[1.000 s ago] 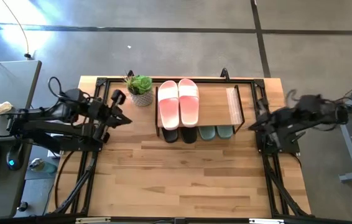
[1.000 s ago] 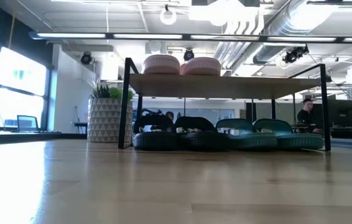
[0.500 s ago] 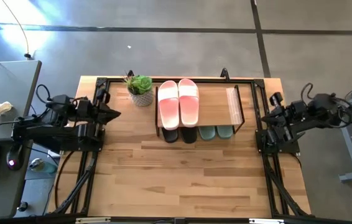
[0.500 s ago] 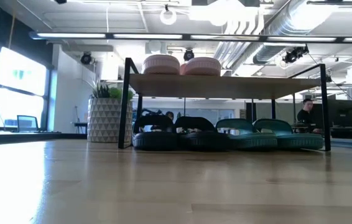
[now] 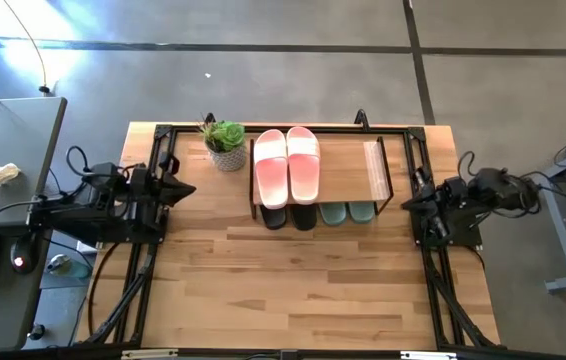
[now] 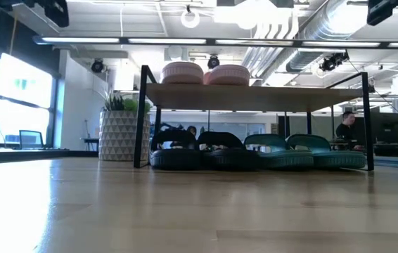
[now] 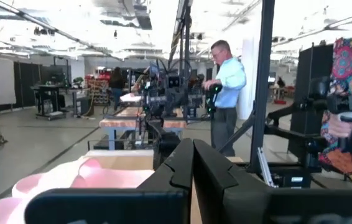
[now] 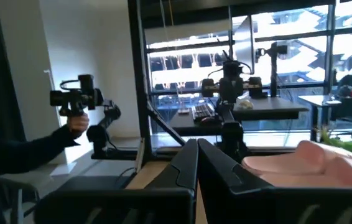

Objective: Pick and place slides into the shelf
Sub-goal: Return to Home Position

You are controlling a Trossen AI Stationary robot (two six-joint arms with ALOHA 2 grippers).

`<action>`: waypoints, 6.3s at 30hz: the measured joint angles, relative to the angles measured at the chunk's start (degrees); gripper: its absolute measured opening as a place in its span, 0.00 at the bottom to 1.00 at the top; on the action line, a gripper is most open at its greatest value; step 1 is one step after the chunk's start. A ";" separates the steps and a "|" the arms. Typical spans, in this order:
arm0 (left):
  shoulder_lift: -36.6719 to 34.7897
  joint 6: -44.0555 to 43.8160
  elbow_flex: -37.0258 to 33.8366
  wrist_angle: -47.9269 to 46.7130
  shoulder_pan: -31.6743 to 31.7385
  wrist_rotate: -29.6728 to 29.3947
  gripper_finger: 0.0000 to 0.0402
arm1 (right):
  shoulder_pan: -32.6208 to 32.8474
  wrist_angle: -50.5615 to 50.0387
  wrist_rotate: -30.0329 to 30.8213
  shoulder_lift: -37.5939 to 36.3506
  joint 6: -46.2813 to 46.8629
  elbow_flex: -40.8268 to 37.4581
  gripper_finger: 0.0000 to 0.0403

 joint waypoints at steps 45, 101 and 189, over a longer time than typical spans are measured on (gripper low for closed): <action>-8.66 -10.92 -20.70 10.65 -0.02 -2.34 0.00 | 0.02 29.75 -4.64 -0.02 4.92 -20.62 0.00; -8.60 -8.93 -20.68 0.94 0.00 -6.65 0.00 | -0.02 14.75 5.11 0.03 -16.55 -23.55 0.00; -8.58 -8.94 -20.66 0.94 0.00 -6.65 0.00 | -0.02 14.73 5.11 0.05 -16.61 -23.57 0.00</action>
